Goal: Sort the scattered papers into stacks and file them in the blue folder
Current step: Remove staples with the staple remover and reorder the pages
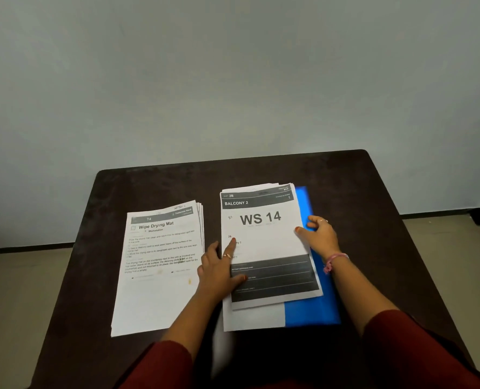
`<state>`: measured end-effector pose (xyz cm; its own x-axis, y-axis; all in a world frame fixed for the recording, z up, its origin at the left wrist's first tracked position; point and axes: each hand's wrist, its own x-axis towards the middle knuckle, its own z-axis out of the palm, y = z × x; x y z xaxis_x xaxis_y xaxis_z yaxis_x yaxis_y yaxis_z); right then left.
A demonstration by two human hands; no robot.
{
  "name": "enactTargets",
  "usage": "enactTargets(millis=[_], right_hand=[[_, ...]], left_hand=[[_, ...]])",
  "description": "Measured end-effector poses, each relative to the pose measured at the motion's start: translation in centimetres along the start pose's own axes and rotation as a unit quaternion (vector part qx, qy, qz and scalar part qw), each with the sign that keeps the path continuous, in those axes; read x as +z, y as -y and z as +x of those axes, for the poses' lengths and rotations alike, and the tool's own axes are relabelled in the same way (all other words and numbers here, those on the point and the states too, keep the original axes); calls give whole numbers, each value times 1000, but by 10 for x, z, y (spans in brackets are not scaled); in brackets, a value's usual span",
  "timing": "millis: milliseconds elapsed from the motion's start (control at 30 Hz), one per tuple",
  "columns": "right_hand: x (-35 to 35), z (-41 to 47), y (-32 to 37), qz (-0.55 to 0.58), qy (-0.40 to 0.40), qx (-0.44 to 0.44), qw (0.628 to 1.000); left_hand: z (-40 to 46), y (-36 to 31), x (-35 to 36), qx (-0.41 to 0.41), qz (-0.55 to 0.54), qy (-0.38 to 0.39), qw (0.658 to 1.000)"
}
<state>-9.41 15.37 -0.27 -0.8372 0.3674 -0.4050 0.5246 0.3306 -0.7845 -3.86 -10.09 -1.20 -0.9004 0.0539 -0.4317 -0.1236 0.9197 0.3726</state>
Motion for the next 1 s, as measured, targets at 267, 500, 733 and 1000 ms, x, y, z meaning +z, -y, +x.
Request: enactTargets(millis=[267, 500, 733, 1000], right_hand=[[6, 26, 16, 8, 29, 1, 1000], [22, 12, 18, -100, 23, -219, 970], [35, -6, -6, -124, 77, -318, 937], [19, 2, 14, 110, 73, -107, 985]], left_hand=[[11, -1, 3, -7, 76, 35, 996], [13, -3, 3, -13, 75, 32, 997], [11, -4, 1, -7, 75, 36, 997], [12, -4, 2, -14, 50, 36, 998]])
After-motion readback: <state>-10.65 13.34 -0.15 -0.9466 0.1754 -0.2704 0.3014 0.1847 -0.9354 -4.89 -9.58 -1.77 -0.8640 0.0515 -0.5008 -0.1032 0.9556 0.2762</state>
